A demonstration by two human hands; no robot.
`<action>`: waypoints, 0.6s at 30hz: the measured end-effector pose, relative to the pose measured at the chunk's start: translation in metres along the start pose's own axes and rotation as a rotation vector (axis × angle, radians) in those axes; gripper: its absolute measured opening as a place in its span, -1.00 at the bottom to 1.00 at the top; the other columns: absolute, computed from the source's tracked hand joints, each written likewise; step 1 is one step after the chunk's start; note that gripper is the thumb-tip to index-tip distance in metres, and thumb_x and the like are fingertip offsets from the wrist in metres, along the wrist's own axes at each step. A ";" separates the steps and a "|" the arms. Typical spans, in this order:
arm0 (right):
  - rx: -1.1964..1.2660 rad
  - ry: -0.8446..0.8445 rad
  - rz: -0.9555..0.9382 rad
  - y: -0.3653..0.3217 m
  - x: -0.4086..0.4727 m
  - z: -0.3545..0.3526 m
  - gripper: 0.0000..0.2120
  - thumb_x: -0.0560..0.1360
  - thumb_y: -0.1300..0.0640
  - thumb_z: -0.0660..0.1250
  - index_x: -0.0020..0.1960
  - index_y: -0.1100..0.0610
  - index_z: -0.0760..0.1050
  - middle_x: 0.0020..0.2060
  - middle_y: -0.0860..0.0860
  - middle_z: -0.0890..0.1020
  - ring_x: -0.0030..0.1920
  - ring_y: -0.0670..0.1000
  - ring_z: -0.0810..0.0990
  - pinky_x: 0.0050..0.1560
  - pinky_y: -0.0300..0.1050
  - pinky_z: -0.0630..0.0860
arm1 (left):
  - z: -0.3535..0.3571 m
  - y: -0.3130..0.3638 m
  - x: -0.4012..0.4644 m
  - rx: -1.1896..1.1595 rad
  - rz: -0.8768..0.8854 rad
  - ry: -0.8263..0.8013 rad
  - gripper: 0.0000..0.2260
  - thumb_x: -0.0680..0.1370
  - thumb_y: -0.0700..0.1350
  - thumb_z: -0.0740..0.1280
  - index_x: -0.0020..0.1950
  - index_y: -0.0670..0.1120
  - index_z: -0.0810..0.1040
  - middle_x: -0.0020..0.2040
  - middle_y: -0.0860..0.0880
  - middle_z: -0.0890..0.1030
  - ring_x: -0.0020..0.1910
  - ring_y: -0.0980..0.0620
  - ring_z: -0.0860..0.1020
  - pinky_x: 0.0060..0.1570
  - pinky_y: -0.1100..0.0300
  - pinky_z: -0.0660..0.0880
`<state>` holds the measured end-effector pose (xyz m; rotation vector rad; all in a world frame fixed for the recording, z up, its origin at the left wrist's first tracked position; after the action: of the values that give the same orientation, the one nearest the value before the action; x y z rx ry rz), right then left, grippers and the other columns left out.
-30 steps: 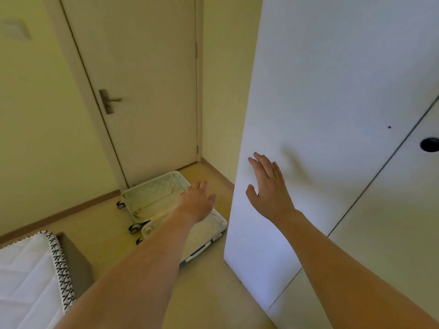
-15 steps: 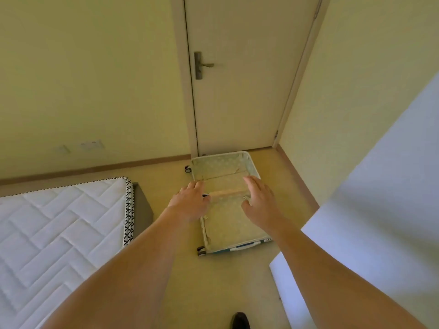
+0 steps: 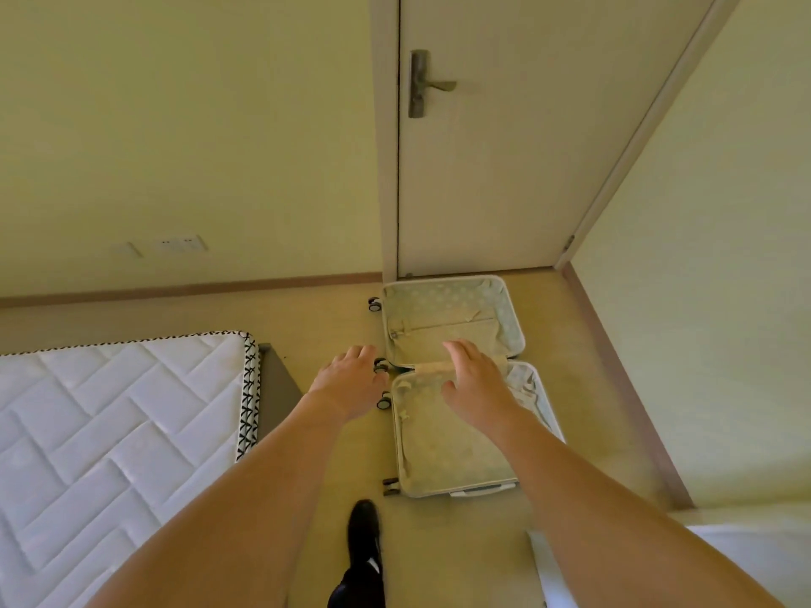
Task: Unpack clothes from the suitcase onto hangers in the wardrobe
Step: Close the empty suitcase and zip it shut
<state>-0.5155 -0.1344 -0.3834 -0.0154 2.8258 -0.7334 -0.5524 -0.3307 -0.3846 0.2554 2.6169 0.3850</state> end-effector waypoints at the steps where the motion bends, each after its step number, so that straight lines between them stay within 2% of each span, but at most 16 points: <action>1: -0.006 -0.007 0.017 0.002 0.014 0.002 -0.42 0.53 0.17 0.25 0.51 0.12 0.18 0.46 0.04 0.28 0.44 0.11 0.28 0.45 0.03 0.24 | -0.001 -0.004 0.018 0.007 0.003 -0.017 -0.54 0.64 0.03 0.08 0.52 -0.04 0.18 0.49 -0.06 0.29 0.43 -0.13 0.30 0.34 -0.05 0.32; 6: 0.002 -0.069 0.119 0.030 0.093 0.024 -0.44 0.52 0.16 0.24 0.50 0.16 0.20 0.44 0.07 0.30 0.42 0.12 0.33 0.41 0.03 0.29 | 0.007 -0.012 0.112 -0.023 0.001 -0.087 -0.57 0.64 0.00 0.08 0.50 -0.04 0.21 0.47 -0.06 0.31 0.40 -0.12 0.31 0.31 -0.03 0.32; 10: -0.015 -0.147 0.188 0.084 0.144 0.070 -0.45 0.53 0.17 0.22 0.50 0.15 0.20 0.44 0.06 0.31 0.40 0.11 0.34 0.41 0.00 0.28 | 0.058 -0.024 0.188 -0.021 -0.023 -0.170 -0.58 0.63 0.01 0.09 0.49 -0.04 0.22 0.45 -0.07 0.33 0.39 -0.13 0.33 0.30 -0.06 0.35; 15: -0.093 -0.287 0.212 0.183 0.203 0.188 -0.46 0.54 0.17 0.20 0.49 0.13 0.18 0.42 0.07 0.30 0.34 0.14 0.37 0.36 -0.03 0.30 | 0.179 -0.053 0.293 0.045 -0.018 -0.226 -0.57 0.62 0.00 0.10 0.49 -0.04 0.22 0.42 -0.09 0.34 0.37 -0.15 0.34 0.29 -0.07 0.37; 18: -0.135 -0.340 0.215 0.258 0.238 0.291 -0.45 0.55 0.14 0.22 0.51 0.12 0.17 0.43 0.08 0.28 0.34 0.16 0.39 0.36 0.00 0.32 | 0.289 -0.080 0.361 0.088 -0.001 -0.233 -0.57 0.62 0.01 0.11 0.48 -0.06 0.24 0.42 -0.09 0.34 0.36 -0.16 0.35 0.29 -0.07 0.38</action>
<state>-0.6731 -0.0639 -0.8053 0.1272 2.4960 -0.4437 -0.7344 -0.2526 -0.8101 0.3083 2.4068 0.2253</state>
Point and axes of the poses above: each hand's wrist, its own x-axis towards the middle knuckle, its own z-axis out of the palm, y = z × x, the point moved 2 cm from there along x, towards the middle knuckle
